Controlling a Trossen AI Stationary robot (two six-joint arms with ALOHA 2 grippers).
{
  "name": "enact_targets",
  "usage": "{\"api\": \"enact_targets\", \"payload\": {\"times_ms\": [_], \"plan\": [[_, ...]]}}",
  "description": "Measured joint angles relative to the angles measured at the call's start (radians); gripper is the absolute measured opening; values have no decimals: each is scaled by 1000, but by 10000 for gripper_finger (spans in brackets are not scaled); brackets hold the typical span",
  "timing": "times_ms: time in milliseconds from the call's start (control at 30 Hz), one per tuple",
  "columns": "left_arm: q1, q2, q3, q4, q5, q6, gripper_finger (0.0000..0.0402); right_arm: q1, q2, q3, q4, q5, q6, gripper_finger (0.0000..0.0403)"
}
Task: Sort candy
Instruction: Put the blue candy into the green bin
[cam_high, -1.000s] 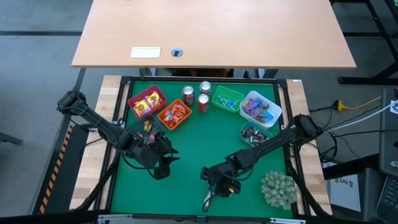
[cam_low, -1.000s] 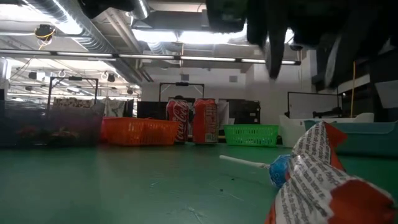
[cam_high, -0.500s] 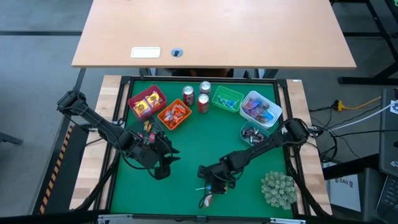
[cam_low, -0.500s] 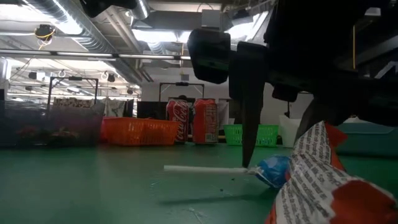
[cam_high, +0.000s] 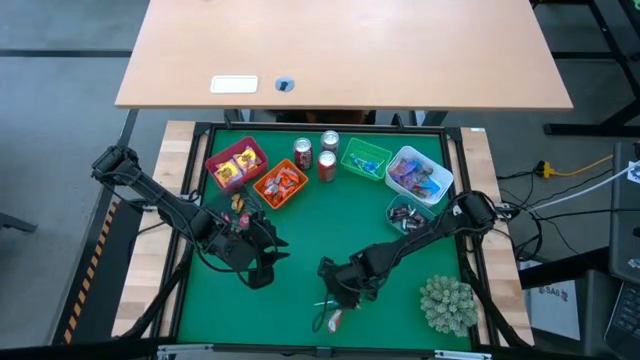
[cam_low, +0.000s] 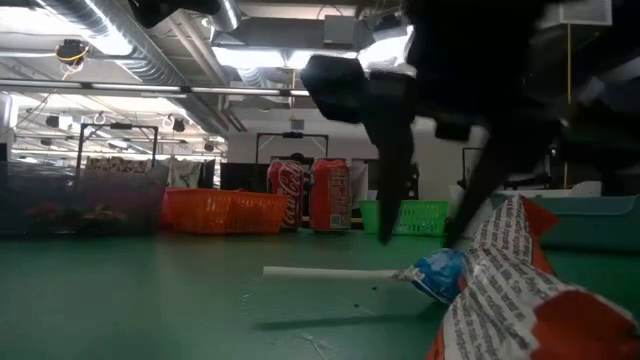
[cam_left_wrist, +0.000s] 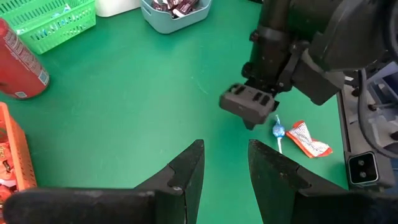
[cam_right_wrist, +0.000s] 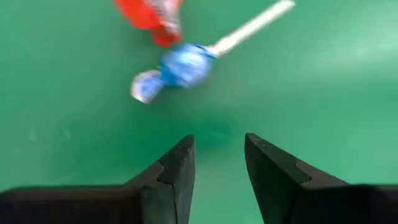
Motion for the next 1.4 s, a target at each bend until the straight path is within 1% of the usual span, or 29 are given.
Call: {"api": "enact_targets", "payload": {"times_ms": [100,200,367,533,700,800,900,1300,1400], "plan": [[0,0,0,0,0,0,114,-1,0,55,-86,3,38,138],[0,0,0,0,0,0,114,4,0,96,-163,-7,110,138],[0,0,0,0,0,0,114,25,0,115,-230,-33,252,138],[0,0,0,0,0,0,114,60,0,116,-216,-60,379,138],[0,0,0,-1,0,1,114,82,0,116,-155,-61,546,138],[0,0,0,-1,0,0,114,87,0,116,-113,-59,607,138],[0,0,0,-1,0,1,114,86,0,116,-83,-36,639,138],[0,0,0,-3,1,1,114,86,24,99,-14,-12,642,138],[0,0,0,-4,0,1,114,86,33,94,-19,10,643,138]]}}
